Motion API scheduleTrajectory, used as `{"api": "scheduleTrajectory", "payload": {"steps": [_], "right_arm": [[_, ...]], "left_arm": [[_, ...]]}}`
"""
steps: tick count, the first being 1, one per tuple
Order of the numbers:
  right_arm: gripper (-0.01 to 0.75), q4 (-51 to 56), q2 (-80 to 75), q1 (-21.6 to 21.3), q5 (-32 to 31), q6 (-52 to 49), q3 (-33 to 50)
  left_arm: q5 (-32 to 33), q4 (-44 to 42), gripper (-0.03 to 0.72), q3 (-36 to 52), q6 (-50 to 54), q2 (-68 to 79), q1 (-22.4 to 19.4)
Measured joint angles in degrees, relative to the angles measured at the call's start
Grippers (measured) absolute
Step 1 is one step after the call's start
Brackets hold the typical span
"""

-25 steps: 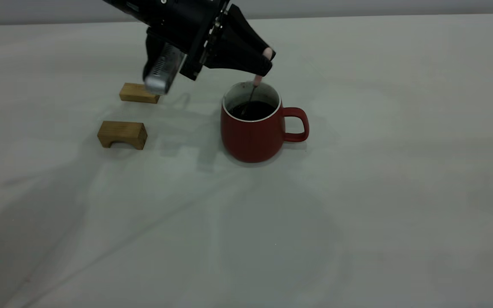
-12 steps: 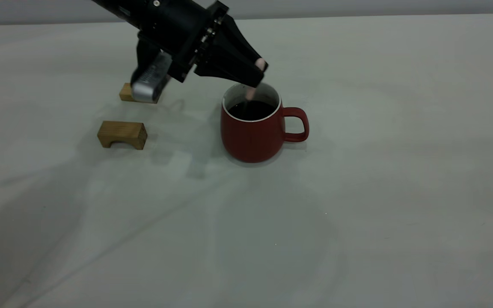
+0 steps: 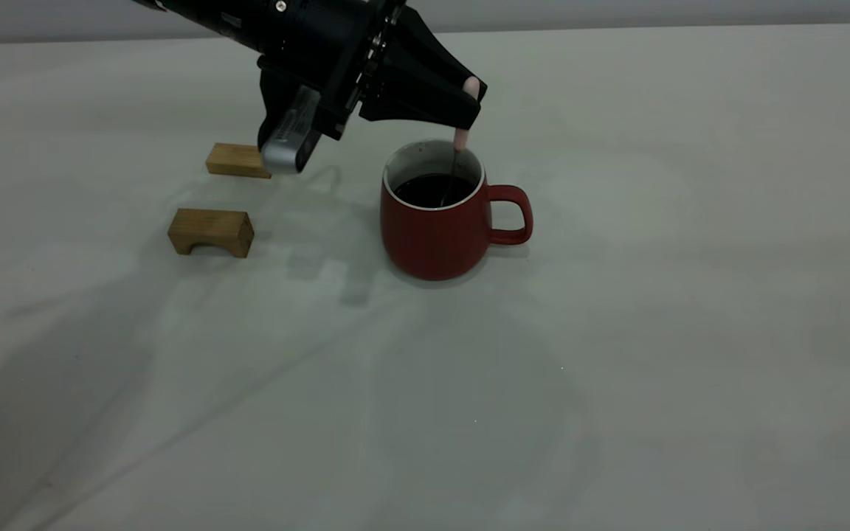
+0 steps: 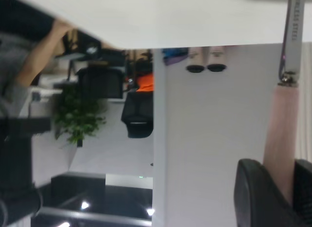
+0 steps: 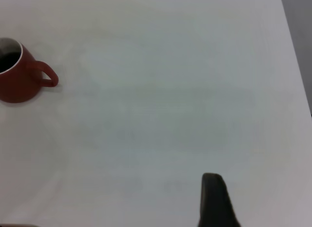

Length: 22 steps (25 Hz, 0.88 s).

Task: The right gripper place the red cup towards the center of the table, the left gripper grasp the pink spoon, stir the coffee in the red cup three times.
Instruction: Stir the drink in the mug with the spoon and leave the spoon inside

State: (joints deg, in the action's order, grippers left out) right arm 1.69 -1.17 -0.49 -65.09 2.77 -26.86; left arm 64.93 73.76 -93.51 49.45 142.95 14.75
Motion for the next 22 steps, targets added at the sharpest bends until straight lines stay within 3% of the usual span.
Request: {"api": "scheduleTrajectory", "payload": {"steps": [5, 11, 17, 19, 22], "right_arm": [[0.511, 0.0, 0.0, 0.0, 0.0, 0.0, 0.0], [0.511, 0.0, 0.0, 0.0, 0.0, 0.0, 0.0], [0.511, 0.0, 0.0, 0.0, 0.0, 0.0, 0.0], [0.511, 0.0, 0.0, 0.0, 0.0, 0.0, 0.0], [0.511, 0.0, 0.0, 0.0, 0.0, 0.0, 0.0]], "left_arm": [[-0.68, -4.54, 0.177, 0.0, 5.04, 0.0, -0.82], [-4.87, -6.86, 0.177, -0.99, -5.32, 0.0, -1.43], [-1.5, -7.22, 0.179, -3.5, -6.61, 0.01, -1.43], [-0.8, -8.89, 0.216, -4.8, -6.61, 0.06, -1.43], [1.25, -14.05, 0.363, -7.91, -6.61, 0.06, -1.43]]}}
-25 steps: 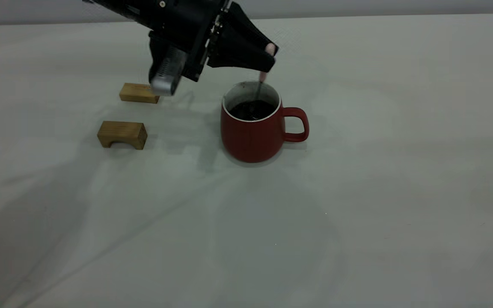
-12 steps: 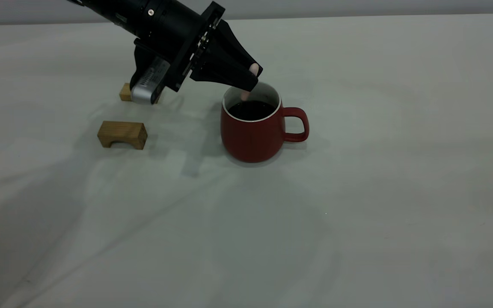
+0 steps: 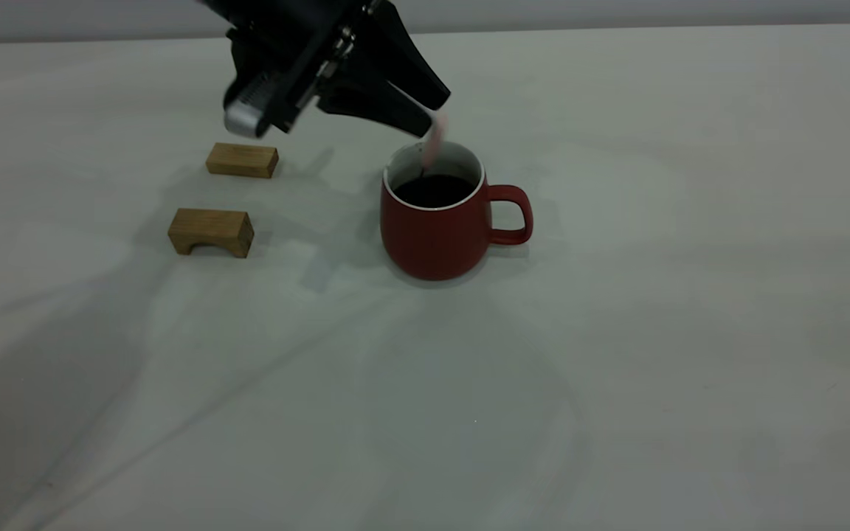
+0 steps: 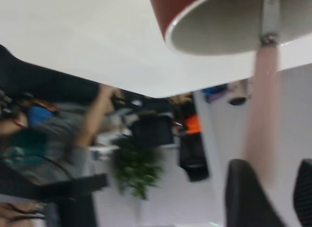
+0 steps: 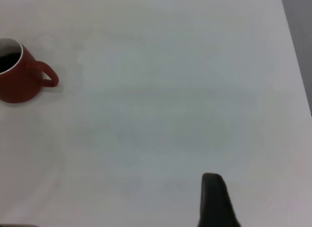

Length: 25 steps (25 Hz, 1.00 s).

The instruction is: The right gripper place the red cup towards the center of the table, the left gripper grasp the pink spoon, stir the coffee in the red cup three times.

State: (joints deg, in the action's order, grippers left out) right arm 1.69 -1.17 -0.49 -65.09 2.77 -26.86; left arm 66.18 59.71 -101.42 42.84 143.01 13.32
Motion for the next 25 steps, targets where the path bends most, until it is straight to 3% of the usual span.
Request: {"api": "scheduleTrajectory", "payload": {"steps": [3, 7, 12, 15, 19, 22, 25], "right_arm": [[0.511, 0.0, 0.0, 0.0, 0.0, 0.0, 0.0], [0.511, 0.0, 0.0, 0.0, 0.0, 0.0, 0.0], [0.511, 0.0, 0.0, 0.0, 0.0, -0.05, 0.0], [0.511, 0.0, 0.0, 0.0, 0.0, -0.1, 0.0], [0.511, 0.0, 0.0, 0.0, 0.0, -0.1, 0.0], [0.511, 0.0, 0.0, 0.0, 0.0, -0.1, 0.0], [0.511, 0.0, 0.0, 0.0, 0.0, -0.1, 0.0]], "left_arm": [[0.74, -6.86, 0.505, -3.88, 0.0, 0.0, 0.0], [0.74, -19.88, 0.579, -10.31, 0.0, -0.18, 0.0], [0.74, -39.26, 0.57, -16.14, -2.11, -4.49, 0.0], [0.74, -49.1, 0.553, -17.3, -14.86, -10.28, 0.0], [0.74, -52.51, 0.528, -17.39, -35.11, -18.17, 0.0], [0.74, -52.81, 0.513, -14.53, -41.25, -24.09, 0.0], [0.74, -54.0, 0.497, -5.54, -42.84, -30.55, 0.0]]}}
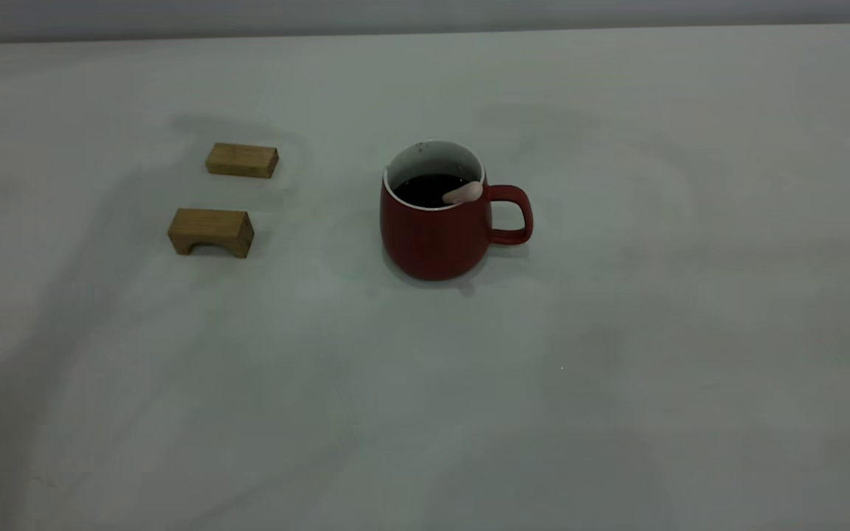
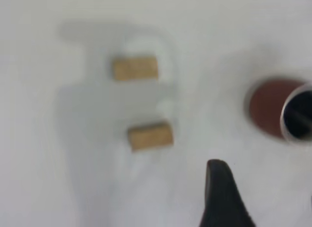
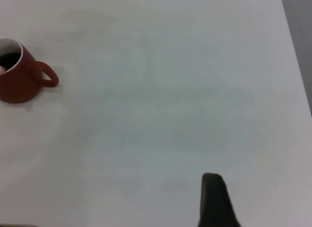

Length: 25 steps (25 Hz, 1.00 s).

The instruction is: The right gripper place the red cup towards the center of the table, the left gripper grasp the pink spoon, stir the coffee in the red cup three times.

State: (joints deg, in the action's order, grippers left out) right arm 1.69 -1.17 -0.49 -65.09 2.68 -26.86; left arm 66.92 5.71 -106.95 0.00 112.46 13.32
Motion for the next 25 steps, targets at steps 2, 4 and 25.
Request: {"api": "scheduleTrajectory", "payload": {"steps": [2, 4, 25], "right_arm": [[0.511, 0.0, 0.0, 0.0, 0.0, 0.0, 0.0], [0.511, 0.0, 0.0, 0.0, 0.0, 0.0, 0.0], [0.511, 0.0, 0.0, 0.0, 0.0, 0.0, 0.0]], "left_arm": [[0.0, -1.16, 0.487, 7.8, -0.77, -4.69, 0.0], [0.0, -1.93, 0.482, 16.36, -0.84, -10.2, 0.0], [-4.2, -5.71, 0.478, 74.48, -0.69, -85.25, -6.93]]}}
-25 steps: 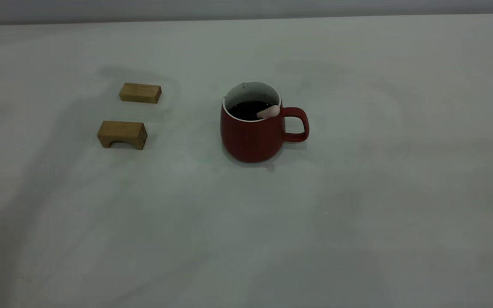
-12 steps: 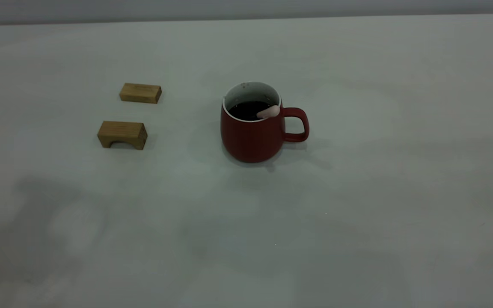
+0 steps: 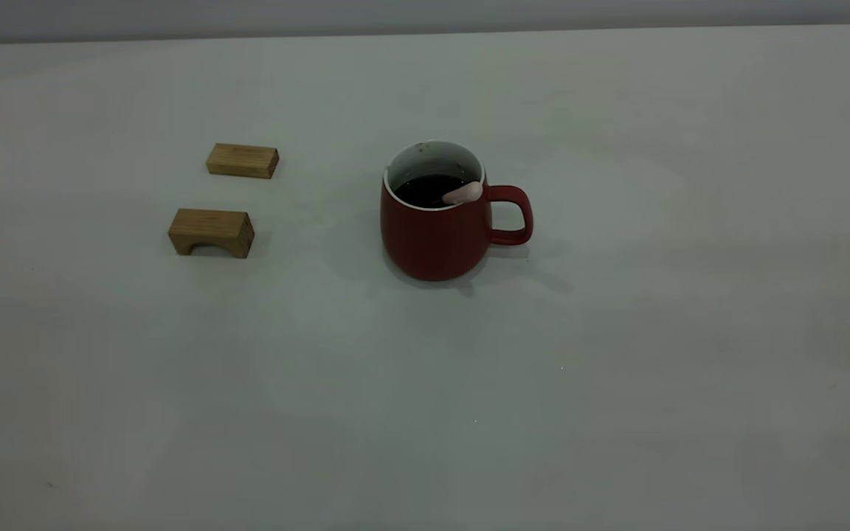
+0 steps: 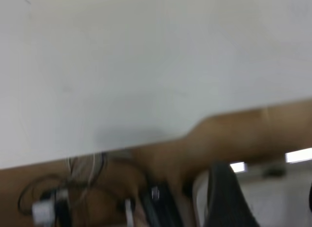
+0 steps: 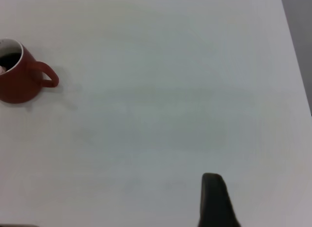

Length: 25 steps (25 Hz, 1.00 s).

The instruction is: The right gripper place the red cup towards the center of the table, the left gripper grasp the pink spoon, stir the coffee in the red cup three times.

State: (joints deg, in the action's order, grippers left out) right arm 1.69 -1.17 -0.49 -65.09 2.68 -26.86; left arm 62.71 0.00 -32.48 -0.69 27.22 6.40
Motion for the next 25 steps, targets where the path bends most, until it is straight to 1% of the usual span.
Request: {"api": "scheduleTrajectory", "payload": {"steps": [2, 7, 13, 16, 25], "right_arm": [[0.511, 0.0, 0.0, 0.0, 0.0, 0.0, 0.0], [0.511, 0.0, 0.0, 0.0, 0.0, 0.0, 0.0], [0.511, 0.0, 0.0, 0.0, 0.0, 0.0, 0.0], [0.511, 0.0, 0.0, 0.0, 0.0, 0.0, 0.0], [0.511, 0.0, 0.0, 0.0, 0.0, 0.0, 0.0]], "left_arm": [[0.12, 0.0, 0.478, 1.41, 0.06, -5.91, -1.58], [0.34, 0.0, 0.478, 3.57, 0.69, -17.64, -3.54], [0.96, -0.81, 0.478, 4.14, 1.18, -26.09, -4.13], [1.76, -0.81, 0.478, 4.57, 1.37, -28.21, -4.13], [1.88, -1.8, 0.478, 4.57, 1.14, -28.28, -4.13]]}}
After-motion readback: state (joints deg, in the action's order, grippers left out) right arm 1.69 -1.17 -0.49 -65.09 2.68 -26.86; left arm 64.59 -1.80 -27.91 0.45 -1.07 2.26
